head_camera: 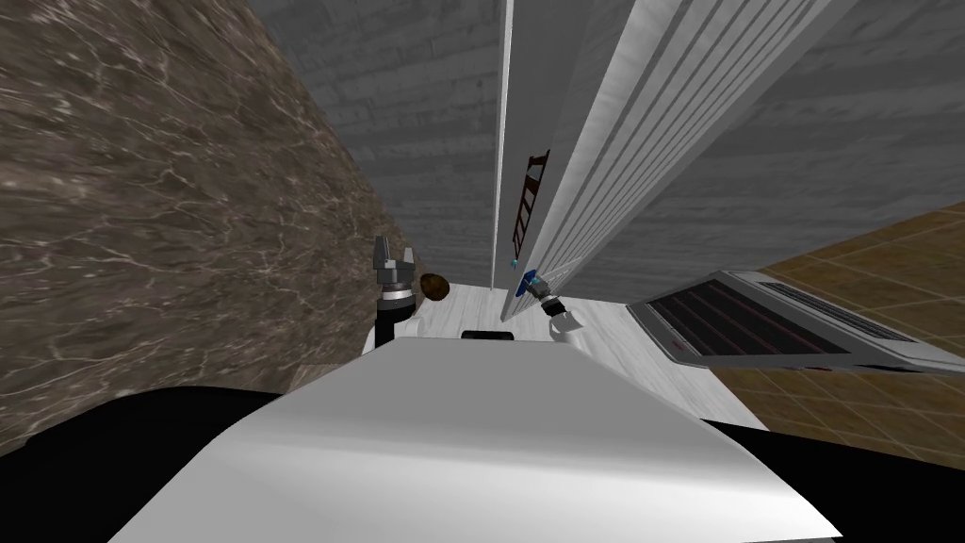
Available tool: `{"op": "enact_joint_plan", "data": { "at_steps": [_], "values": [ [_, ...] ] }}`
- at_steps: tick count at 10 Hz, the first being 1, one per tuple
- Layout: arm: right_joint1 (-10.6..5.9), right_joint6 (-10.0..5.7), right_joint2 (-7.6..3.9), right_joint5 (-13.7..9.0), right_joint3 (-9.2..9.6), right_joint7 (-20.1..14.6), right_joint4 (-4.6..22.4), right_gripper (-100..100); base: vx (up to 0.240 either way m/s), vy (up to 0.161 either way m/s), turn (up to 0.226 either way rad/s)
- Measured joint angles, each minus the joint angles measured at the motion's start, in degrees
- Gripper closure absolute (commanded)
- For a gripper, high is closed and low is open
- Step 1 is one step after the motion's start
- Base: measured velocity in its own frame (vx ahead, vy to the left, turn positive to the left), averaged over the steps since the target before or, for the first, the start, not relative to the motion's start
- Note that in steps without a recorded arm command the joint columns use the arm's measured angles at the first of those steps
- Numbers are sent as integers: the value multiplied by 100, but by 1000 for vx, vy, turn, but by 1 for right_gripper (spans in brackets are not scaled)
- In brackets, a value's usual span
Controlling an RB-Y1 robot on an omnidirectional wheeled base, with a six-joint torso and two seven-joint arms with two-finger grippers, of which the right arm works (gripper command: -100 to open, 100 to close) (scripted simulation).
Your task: Pull the door open
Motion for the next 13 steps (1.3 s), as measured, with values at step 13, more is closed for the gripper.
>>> {"op": "enact_joint_plan", "data": {
  "at_steps": [13],
  "values": [
    [-341,959,-982,-72,124,-586,847,100,-161,-152,166]
  ]
}}
